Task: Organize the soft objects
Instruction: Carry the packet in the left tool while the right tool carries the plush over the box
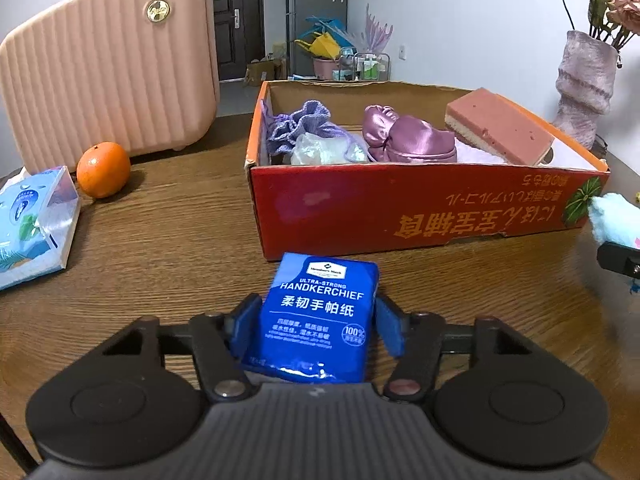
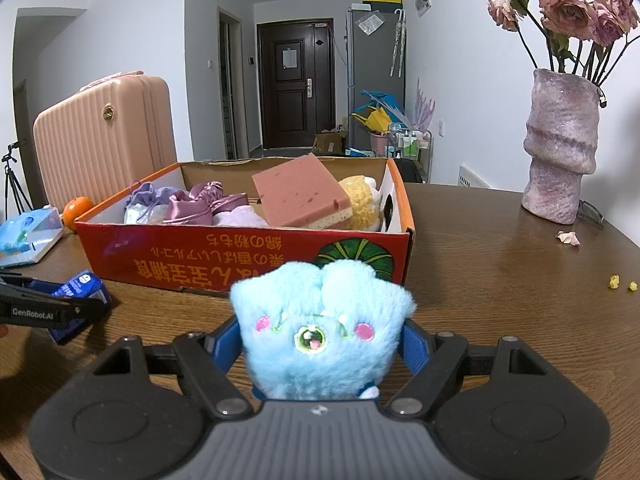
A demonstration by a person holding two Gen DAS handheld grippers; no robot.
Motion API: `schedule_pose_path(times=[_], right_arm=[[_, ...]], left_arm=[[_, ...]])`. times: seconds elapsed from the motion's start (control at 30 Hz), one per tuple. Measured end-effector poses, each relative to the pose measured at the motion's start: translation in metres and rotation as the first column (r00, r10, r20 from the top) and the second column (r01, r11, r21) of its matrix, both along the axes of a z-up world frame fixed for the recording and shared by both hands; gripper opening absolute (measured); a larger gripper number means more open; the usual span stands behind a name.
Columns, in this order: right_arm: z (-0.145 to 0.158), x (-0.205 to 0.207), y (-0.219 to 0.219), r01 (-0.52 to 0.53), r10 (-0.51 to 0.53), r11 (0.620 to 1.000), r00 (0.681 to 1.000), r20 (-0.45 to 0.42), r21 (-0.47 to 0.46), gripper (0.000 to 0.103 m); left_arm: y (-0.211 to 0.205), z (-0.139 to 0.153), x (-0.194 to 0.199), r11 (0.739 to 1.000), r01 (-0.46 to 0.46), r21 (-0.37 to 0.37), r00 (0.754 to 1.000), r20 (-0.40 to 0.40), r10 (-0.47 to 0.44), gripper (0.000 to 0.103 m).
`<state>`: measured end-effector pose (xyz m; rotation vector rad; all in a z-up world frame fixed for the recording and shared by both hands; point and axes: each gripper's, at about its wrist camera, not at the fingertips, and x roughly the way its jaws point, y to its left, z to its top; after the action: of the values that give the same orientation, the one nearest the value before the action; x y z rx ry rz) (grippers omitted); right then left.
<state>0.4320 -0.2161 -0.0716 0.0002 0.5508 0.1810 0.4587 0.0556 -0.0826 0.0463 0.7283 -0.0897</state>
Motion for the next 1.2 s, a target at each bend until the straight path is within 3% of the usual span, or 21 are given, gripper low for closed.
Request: schedule_pose_path(times=[0.1,0.3,0.93,1.2], right_arm=[[0.000,0.000,0.000,-0.001,0.001,1.000,1.000,0.002,-0.001,0.078],[0.001,-0.002,0.000,-0.003,0.003,1.000,1.000,0.011,-0.002,0.078],[0.017,-0.018,0.002,-0.030,0.027,0.999,0.994,0.109,0.033,0.078],[0.026,-0.023,0.001,-0.034,0.025,0.998,0.987,0.158,0.055,0.078]], left_arm=[[-0.002,0.001,-0.003,1.000,-0.001,0.008,1.000,0.008,0.001,0.053],[-0.002,0.004,-0.012,0.999,-0.038,-0.001,0.999,0.019,0.038,0.053],[-0.017,0.047,-0.068,0.993,-0.097,-0.064,0.971,0.214,0.109,0.053],[-0.023,0.062,-0.076,0.991,-0.091,-0.102,0.960,0.256,0.115,0.053]])
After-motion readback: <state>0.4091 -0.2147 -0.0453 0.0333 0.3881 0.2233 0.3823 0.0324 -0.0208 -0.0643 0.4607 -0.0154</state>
